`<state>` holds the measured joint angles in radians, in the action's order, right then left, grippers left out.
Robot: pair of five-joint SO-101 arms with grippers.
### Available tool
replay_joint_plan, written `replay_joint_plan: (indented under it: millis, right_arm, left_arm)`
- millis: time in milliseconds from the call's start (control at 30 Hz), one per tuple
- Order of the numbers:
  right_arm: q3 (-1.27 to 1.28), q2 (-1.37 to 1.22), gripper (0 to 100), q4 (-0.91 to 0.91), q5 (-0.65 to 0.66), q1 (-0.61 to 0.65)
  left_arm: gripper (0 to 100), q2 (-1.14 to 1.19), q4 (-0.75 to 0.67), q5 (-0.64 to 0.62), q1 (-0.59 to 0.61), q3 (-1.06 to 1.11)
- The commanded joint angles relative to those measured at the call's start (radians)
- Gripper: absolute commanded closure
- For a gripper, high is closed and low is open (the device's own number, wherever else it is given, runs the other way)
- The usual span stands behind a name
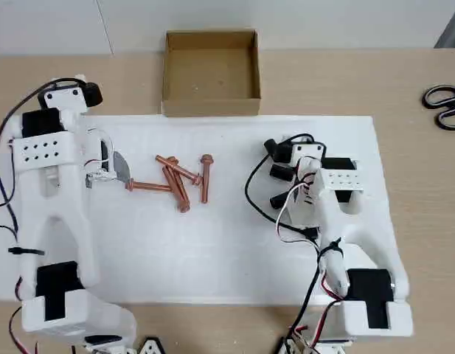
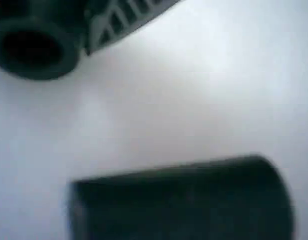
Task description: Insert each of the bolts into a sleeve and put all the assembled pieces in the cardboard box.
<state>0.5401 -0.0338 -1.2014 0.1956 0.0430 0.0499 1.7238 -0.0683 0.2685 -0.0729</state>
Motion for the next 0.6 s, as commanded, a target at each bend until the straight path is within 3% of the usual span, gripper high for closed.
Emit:
replay_joint_plan:
  millis: [0, 133, 400, 567]
  right_arm:
    - [-0.005, -0.048, 99.4, 0.019, 0.011, 0.001]
    - [-0.068, -0.047, 99.5, -0.025, 0.011, -0.002]
    - [-0.305, 0.143, 99.5, -0.3, 0.018, 0.001]
    - [-0.327, 0.245, 99.5, -0.352, 0.074, -0.002]
  left_arm:
    - [75, -0.005, 0.005, 0.008, -0.002, -0.039]
    - [75, -0.005, 0.005, 0.008, -0.011, -0.041]
    - [75, 0.006, 0.006, 0.002, -0.101, -0.079]
    - [75, 0.153, 0.028, -0.035, -0.157, -0.209]
